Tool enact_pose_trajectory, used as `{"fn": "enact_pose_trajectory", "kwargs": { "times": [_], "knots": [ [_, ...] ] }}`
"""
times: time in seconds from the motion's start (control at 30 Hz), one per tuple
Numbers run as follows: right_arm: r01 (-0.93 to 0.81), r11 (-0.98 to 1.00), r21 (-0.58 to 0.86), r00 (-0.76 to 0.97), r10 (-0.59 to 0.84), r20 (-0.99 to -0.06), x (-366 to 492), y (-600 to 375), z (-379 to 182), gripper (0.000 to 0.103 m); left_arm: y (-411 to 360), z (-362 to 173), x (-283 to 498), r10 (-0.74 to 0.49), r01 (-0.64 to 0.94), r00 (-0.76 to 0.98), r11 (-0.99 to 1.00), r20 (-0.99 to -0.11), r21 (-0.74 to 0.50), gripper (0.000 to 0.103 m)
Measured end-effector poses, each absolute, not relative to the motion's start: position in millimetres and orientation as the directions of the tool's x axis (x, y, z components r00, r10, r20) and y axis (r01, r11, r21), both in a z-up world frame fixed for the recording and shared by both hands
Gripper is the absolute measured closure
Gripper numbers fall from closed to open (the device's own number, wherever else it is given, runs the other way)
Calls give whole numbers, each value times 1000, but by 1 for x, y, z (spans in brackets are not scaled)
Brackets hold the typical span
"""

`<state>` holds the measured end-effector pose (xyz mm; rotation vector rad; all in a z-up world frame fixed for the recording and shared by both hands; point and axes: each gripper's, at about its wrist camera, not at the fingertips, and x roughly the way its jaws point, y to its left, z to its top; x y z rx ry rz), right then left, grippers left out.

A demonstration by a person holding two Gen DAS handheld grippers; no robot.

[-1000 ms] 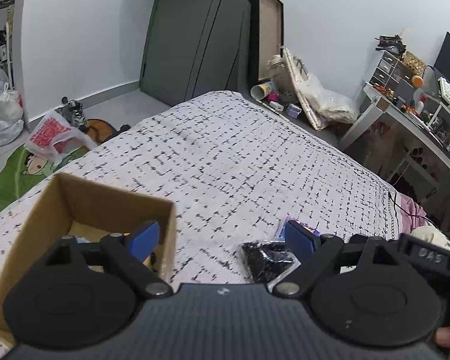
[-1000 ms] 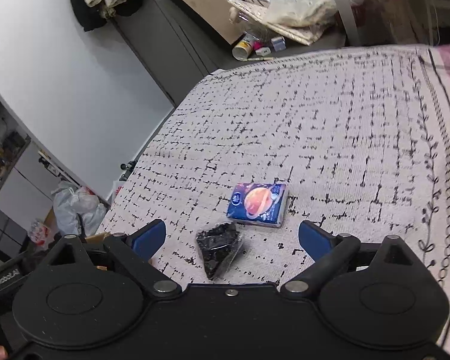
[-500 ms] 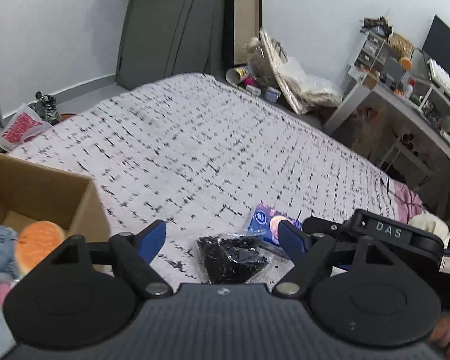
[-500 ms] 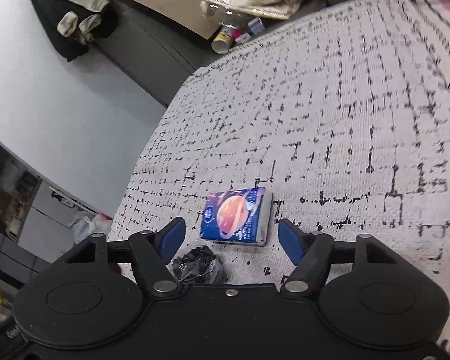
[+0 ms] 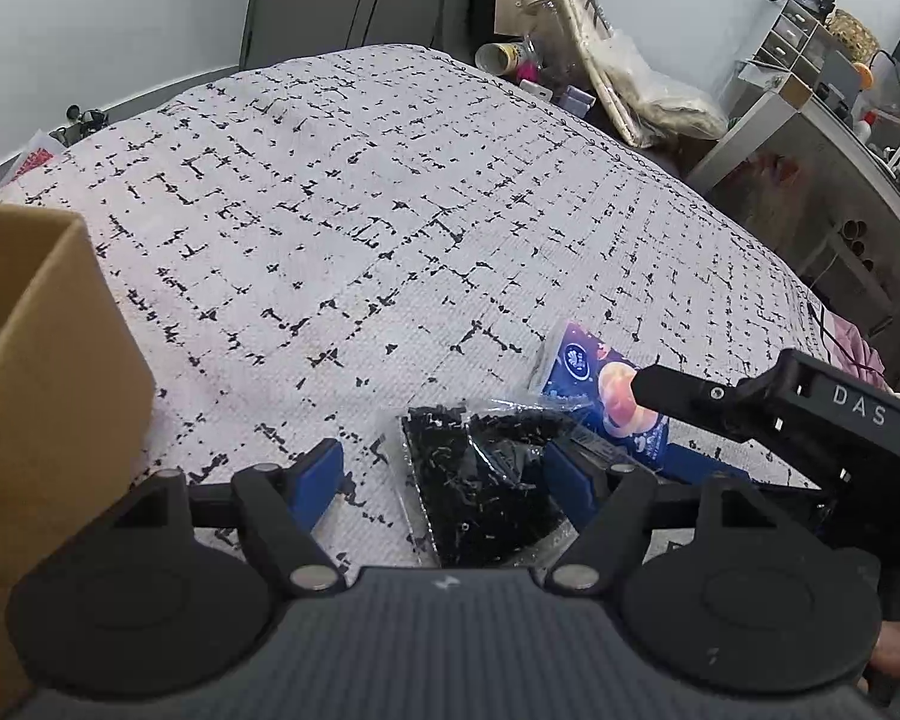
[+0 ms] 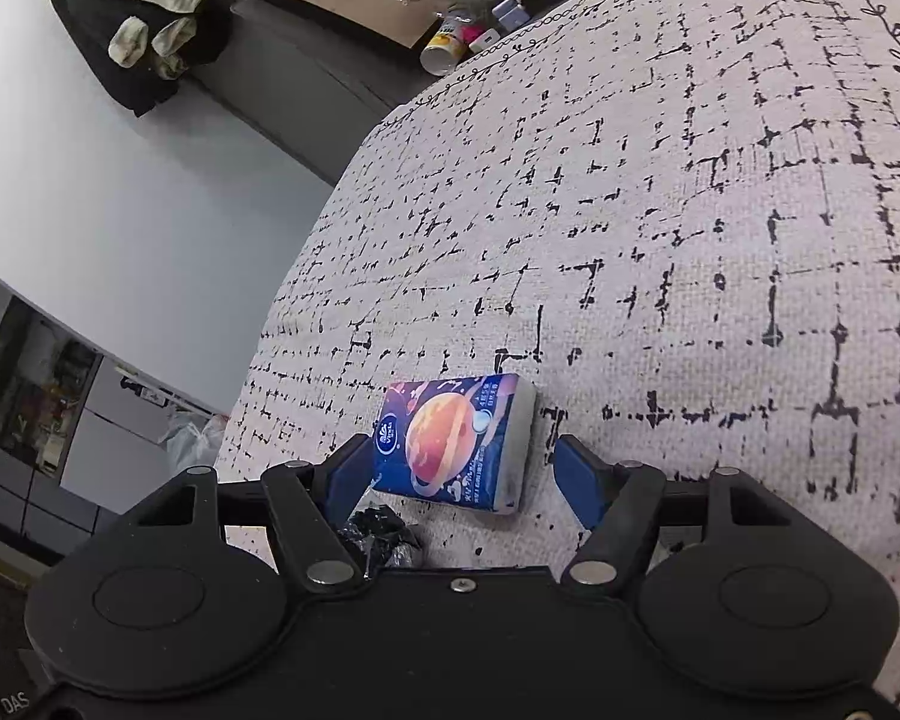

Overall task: Organize soft objects
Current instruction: 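Grasp the dark plastic bag with the left gripper while the right grasps the blue tissue pack, then carry the dark plastic bag and tissue pack over the box with both grippers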

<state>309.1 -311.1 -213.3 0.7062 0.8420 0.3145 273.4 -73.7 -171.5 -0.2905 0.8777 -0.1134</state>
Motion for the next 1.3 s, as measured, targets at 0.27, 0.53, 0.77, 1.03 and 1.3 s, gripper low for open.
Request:
{"fn": "enact_pose_trajectory", "kwargs": {
  "times": [0.27,0.53,0.77,1.03,1.3],
  "knots": [
    [-33,789,614,633,492,-598,315,-299,-213,53,-71,-176,277,-303,3,615,924,-728,-382,60],
    [-10,787,617,626,486,-609,303,-306,-210,82,-74,-162,259,-284,29,641,937,-713,-348,78],
    [0,824,567,653,430,-624,281,-305,-188,85,-65,-141,242,-275,24,668,937,-692,-348,79],
    [28,841,541,692,374,-617,256,-307,-169,85,-54,-115,226,-206,-9,679,958,-705,-288,79],
    [44,857,514,720,330,-611,225,-307,-142,85,-44,-89,212,-214,-2,695,954,-686,-300,79]
  ]
}}
